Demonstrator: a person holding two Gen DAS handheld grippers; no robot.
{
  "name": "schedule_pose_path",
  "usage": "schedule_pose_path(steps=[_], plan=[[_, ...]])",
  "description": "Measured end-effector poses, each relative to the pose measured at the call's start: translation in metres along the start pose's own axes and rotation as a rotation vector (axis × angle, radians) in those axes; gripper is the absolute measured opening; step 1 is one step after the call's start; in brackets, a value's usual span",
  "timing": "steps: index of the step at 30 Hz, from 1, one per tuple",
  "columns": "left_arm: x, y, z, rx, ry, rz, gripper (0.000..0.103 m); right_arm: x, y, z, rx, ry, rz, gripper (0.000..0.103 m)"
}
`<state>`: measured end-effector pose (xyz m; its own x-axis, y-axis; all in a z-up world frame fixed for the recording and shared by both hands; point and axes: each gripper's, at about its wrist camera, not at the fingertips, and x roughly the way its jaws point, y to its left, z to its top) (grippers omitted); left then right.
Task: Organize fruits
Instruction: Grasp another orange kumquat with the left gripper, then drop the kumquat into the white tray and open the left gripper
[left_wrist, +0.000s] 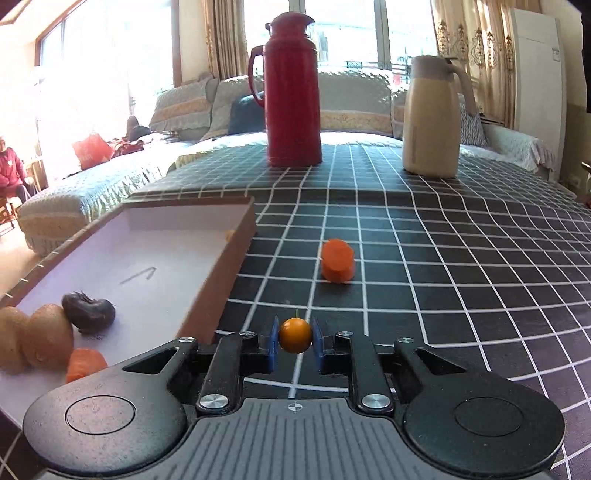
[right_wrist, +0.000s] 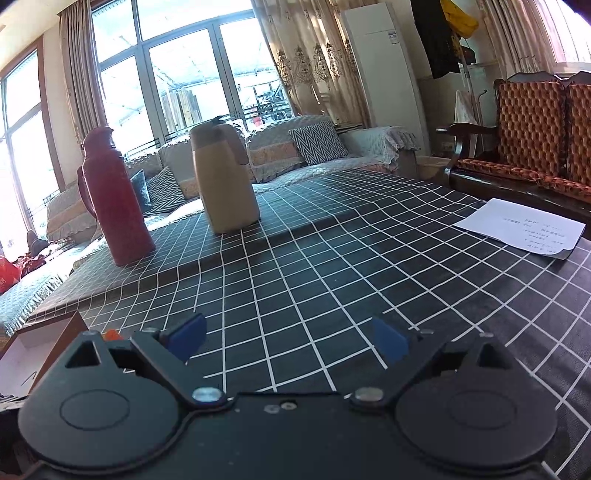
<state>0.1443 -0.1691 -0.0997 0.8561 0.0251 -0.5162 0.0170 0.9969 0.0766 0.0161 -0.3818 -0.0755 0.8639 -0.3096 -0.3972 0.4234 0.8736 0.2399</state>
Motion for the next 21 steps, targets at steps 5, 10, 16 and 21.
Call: schedule_pose_path(steps=[5,10,16,21], plan=[[-0.003,0.048,0.025,-0.026,-0.037,0.118,0.02,0.002,0.012,0.001,0.012,-0.001,0.039,0.095],[0.029,0.094,0.032,-0.038,0.061,0.236,0.02,0.004,0.032,0.0,-0.003,0.004,0.065,0.095],[0.039,0.118,0.029,-0.003,0.1,0.273,0.02,0.017,0.068,-0.004,-0.049,0.034,0.094,0.096],[0.036,0.125,0.027,0.022,0.105,0.281,0.084,0.026,0.102,-0.011,-0.103,0.051,0.122,0.097]])
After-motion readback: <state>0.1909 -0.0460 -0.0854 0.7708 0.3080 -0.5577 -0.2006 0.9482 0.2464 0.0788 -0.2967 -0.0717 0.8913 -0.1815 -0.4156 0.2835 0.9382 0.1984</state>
